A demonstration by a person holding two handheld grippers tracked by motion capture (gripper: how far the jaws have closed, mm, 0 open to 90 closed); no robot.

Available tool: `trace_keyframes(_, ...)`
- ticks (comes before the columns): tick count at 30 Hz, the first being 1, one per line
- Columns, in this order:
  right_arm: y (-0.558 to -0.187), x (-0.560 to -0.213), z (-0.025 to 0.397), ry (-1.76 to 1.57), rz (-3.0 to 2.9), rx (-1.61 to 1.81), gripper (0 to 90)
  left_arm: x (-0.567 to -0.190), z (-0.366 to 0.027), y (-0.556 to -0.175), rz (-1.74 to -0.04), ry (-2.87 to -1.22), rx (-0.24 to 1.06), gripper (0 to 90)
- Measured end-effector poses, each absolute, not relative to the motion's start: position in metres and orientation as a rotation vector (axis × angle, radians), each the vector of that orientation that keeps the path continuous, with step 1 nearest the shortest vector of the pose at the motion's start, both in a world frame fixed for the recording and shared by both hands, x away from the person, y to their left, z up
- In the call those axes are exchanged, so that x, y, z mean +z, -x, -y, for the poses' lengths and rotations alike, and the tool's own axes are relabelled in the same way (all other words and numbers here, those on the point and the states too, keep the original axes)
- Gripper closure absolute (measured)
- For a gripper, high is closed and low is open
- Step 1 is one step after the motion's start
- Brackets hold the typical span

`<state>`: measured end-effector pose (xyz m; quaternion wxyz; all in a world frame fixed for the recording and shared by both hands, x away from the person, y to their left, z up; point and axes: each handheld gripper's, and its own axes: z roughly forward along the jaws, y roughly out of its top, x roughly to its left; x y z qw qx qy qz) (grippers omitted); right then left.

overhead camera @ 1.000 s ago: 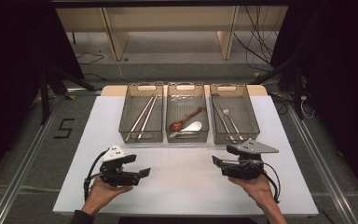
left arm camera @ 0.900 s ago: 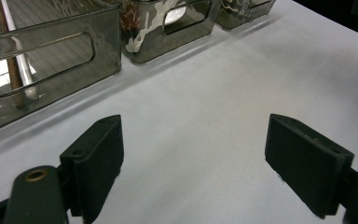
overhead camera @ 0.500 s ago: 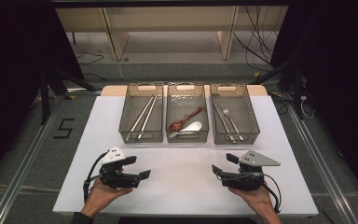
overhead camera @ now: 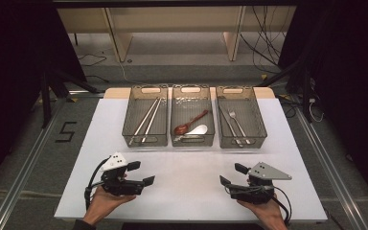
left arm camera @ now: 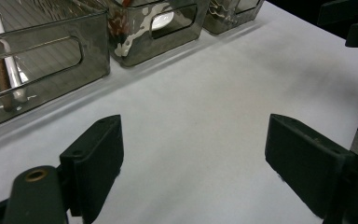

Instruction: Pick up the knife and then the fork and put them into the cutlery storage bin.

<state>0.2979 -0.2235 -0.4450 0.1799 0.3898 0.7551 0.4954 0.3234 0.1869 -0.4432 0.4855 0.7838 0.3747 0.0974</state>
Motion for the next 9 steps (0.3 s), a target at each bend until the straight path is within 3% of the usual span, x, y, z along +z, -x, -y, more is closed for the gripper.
trace_keyframes(9, -0.298, -0.445, 0.2239, -1.099, -2.127, 1.398, 28.9, -0.4447, -0.1867, -0.324, -0.912, -1.918, 0.234, 18.9)
